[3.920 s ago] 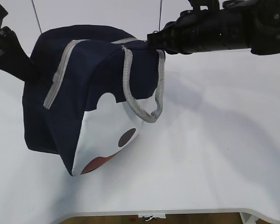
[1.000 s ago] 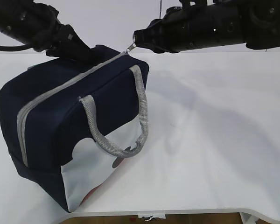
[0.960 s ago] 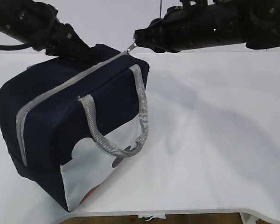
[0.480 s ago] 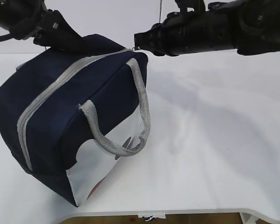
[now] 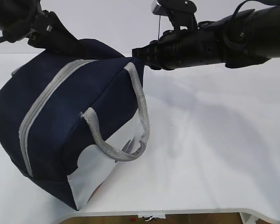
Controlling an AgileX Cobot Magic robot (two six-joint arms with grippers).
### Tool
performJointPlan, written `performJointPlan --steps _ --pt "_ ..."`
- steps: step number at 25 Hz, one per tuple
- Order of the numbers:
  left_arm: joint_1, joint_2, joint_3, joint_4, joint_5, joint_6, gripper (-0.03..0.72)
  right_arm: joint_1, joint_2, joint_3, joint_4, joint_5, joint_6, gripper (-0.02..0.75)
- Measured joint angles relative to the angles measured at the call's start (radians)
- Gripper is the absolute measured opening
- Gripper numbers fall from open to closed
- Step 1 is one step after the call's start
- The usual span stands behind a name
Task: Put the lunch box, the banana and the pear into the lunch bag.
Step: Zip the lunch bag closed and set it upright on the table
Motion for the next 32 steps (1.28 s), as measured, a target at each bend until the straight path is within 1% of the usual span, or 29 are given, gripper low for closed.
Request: performJointPlan --steps 11,14,19,32 --pt "0.0 -0.029 0.006 0.024 -0.023 0.0 0.016 -0.005 0.001 -0.005 -0.031 -0.085 0.002 -0.01" --pt "-0.007 -0.033 0.006 0.013 -0.054 0.005 0.016 -0.01 -0.02 -0.005 -0.039 -0.09 0.002 -0.01" --pt "-0.012 -0.033 0.006 -0.051 -0.068 0.04 0.016 -0.014 -0.02 -0.005 -0.056 -0.1 0.002 -0.01" --pt "-0.012 -0.033 0.01 -0.052 -0.038 0.043 0.015 -0.014 0.037 -0.005 -0.07 -0.118 0.028 -0.01"
